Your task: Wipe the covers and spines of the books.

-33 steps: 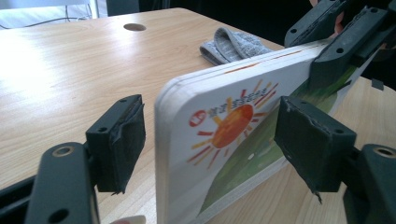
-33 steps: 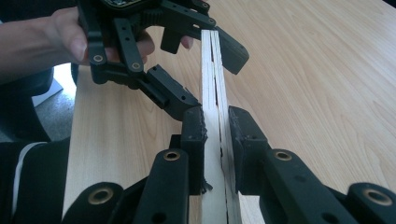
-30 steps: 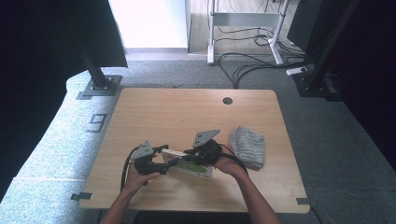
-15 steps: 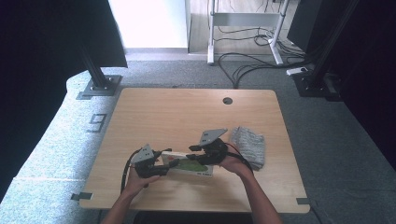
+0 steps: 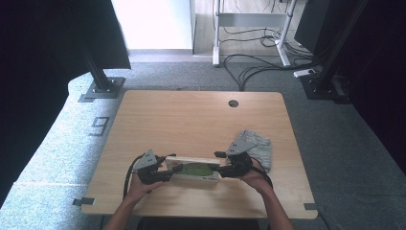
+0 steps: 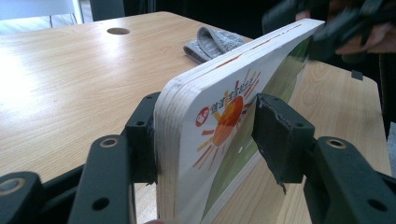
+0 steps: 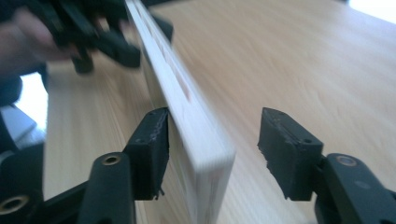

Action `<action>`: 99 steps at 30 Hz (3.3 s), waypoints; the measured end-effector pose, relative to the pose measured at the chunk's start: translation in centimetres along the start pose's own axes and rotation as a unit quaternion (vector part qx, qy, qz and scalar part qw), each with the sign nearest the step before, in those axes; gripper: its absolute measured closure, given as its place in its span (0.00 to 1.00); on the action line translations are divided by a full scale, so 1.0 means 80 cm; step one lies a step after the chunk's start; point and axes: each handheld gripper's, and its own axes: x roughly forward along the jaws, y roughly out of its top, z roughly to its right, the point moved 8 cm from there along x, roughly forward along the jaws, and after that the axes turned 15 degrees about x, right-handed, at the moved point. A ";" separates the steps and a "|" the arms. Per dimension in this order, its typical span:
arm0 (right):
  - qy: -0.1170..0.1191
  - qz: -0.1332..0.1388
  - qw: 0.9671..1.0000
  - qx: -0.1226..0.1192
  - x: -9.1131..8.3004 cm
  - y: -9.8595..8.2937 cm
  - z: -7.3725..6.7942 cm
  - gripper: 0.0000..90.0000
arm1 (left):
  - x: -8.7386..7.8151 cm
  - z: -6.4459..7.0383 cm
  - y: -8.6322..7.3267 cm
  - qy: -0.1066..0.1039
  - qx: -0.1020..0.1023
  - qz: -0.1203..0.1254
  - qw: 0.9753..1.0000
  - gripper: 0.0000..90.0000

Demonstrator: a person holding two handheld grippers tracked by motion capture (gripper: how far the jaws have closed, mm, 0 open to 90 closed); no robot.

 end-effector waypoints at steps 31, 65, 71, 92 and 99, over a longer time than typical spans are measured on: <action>-0.044 0.012 0.998 0.033 0.059 0.011 0.035 0.46 | -0.010 0.004 0.003 -0.004 0.003 0.007 1.000 0.65; -0.303 0.063 0.937 0.162 -0.019 -0.026 0.162 0.32 | -0.005 0.015 -0.001 0.020 0.006 -0.021 1.000 0.85; -0.374 0.038 0.906 0.196 -0.037 -0.053 0.201 0.21 | -0.007 0.012 -0.001 0.019 -0.006 -0.019 1.000 0.87; -0.349 0.006 0.914 0.207 -0.031 -0.077 0.201 0.69 | -0.009 0.021 0.001 0.036 -0.002 -0.028 0.999 0.87; -0.325 0.018 0.921 0.214 -0.036 -0.076 0.201 0.79 | -0.008 0.023 0.000 0.036 -0.008 -0.020 0.999 0.88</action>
